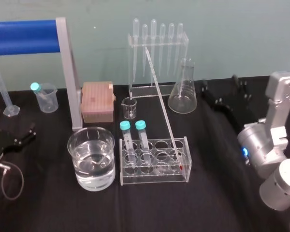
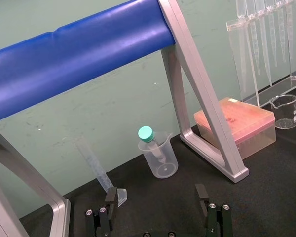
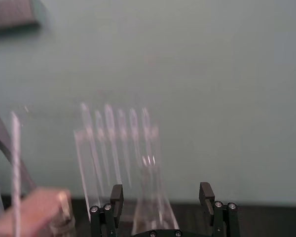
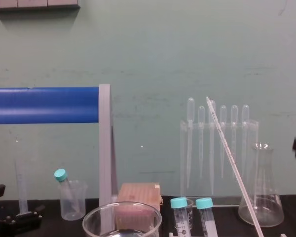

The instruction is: Hold the thermometer with one hand and immerse one end into the beaker, then reinsert it into the test tube rack.

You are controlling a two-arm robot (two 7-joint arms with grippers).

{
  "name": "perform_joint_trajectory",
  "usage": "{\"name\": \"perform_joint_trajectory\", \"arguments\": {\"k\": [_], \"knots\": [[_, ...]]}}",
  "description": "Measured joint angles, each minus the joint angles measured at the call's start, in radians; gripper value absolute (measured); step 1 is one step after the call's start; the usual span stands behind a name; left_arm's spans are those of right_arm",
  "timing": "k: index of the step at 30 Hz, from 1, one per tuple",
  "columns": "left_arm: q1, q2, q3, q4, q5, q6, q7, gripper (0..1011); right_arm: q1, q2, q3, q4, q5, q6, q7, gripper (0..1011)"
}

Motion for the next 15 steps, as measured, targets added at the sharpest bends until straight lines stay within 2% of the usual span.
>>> {"name": "perform_joint_trajectory", "arguments": {"k": [2,5,11,15], "knots": [[0.0,0.0,0.0,0.0,0.0,0.0,0.0,1008,-0.001,-0.011,0.0,0.014,-0.003,0.044,-0.009,1003],[0.0,0.0,0.0,0.0,0.0,0.0,0.0,1008,0.0,-0.024,0.001,0.031,-0.01,0.077,-0.018,1003],[0.0,0.0,0.0,0.0,0.0,0.0,0.0,1008,0.0,-0.041,0.01,0.047,-0.017,0.1,-0.019,1003],[0.0,0.0,0.0,0.0,0.0,0.0,0.0,1008,0.0,-0.04,0.009,0.046,-0.017,0.1,-0.019,1003]]}}
